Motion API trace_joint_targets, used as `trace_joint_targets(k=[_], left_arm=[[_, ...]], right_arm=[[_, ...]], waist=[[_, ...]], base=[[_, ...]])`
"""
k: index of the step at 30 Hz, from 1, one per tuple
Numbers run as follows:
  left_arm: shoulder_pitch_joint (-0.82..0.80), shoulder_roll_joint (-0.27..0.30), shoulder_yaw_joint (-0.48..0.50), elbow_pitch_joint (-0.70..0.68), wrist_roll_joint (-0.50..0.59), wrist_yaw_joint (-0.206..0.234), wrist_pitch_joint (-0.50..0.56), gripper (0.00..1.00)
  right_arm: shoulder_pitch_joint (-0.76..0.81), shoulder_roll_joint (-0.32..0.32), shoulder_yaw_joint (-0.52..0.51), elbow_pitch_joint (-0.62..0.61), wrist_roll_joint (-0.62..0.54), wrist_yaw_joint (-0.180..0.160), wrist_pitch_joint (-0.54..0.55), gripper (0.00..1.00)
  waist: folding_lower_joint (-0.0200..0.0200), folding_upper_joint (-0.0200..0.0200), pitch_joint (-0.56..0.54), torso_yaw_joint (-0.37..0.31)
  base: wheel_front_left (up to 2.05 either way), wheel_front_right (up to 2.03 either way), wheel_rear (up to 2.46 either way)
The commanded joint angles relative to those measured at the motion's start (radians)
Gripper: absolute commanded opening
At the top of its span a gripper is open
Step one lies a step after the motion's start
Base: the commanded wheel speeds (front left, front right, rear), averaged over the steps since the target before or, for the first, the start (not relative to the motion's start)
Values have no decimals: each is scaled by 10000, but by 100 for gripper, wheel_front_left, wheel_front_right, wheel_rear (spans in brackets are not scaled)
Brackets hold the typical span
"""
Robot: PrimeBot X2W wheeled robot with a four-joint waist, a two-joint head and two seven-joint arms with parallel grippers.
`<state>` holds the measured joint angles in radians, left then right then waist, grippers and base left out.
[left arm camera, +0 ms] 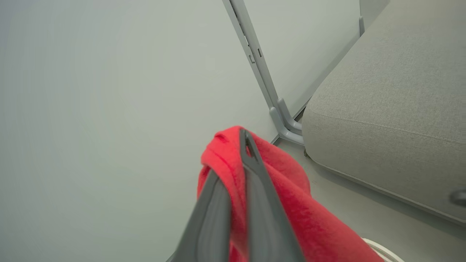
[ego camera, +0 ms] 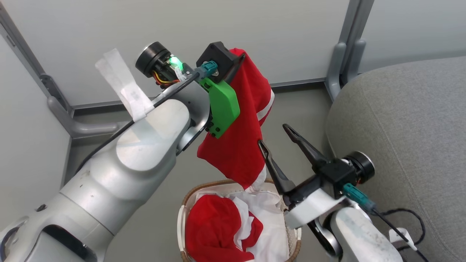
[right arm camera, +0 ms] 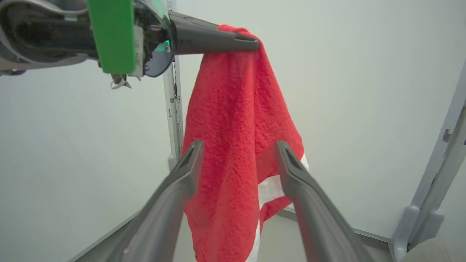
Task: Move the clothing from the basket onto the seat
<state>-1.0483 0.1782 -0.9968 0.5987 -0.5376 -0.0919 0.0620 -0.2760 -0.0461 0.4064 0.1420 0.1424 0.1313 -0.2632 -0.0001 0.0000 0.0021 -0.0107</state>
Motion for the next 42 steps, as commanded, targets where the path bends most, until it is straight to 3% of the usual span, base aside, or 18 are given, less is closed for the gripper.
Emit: trace_joint_targets(k=[1,4,12,13,14,15,16,36,37,38,39,40,42], left_arm=[[-111,-25,40,-126,-2,70,39,0],[-175,-118,0,-380,-37,142,136,0],[-101,-218,-151,-1113,-65,221,241,0],[-72,-197,-159,-1211,-75,231,252,0],[-26,-168,-159,-1331,-92,258,245,0],[24,-146,-154,-1415,-114,269,242,0],[93,-95,-149,-1528,-128,305,248,0],[1016,1133,500,-2504,-864,936,319,0],[1078,1217,621,-2478,-1007,960,278,18],[1147,1285,701,-2457,-1102,964,228,46],[1241,1379,795,-2429,-1182,973,156,91],[1309,1460,868,-2396,-1247,992,80,100],[1505,1658,1025,-2319,-1343,1021,-118,100]], right_arm=[[-383,-75,45,329,-144,-10,-25,100],[-1244,-52,177,1427,-531,-10,-24,100],[-2693,-63,949,3474,-72,-10,-24,100],[-2760,-63,1009,3635,6,-10,-24,78],[-2860,-63,1088,3832,99,-10,-24,42],[-2940,-63,1147,3981,190,-10,-24,34],[-3050,-63,1231,4142,263,-10,-24,0],[-3522,-63,1138,4244,262,-10,-25,0],[-3538,-63,1095,4190,235,-10,-23,0],[-3555,-60,1042,4128,220,-10,-23,0],[-3571,-61,970,4053,207,-10,-23,0],[-3578,-61,902,3986,187,-10,-23,0],[-3564,-61,712,3823,122,-10,-25,0]], waist=[[1,0,20,37],[1,0,55,183],[1,0,113,570],[1,0,112,597],[1,0,111,628],[1,0,111,651],[1,0,112,674],[1,0,418,538],[1,0,444,516],[1,0,460,495],[1,0,477,472],[1,0,492,453],[1,0,520,415]], base=[[0,0,0],[0,0,0],[0,0,0],[0,0,0],[0,0,0],[0,0,0],[0,0,0],[0,0,0],[0,0,0],[0,0,0],[0,0,0],[0,0,0],[0,0,0]])
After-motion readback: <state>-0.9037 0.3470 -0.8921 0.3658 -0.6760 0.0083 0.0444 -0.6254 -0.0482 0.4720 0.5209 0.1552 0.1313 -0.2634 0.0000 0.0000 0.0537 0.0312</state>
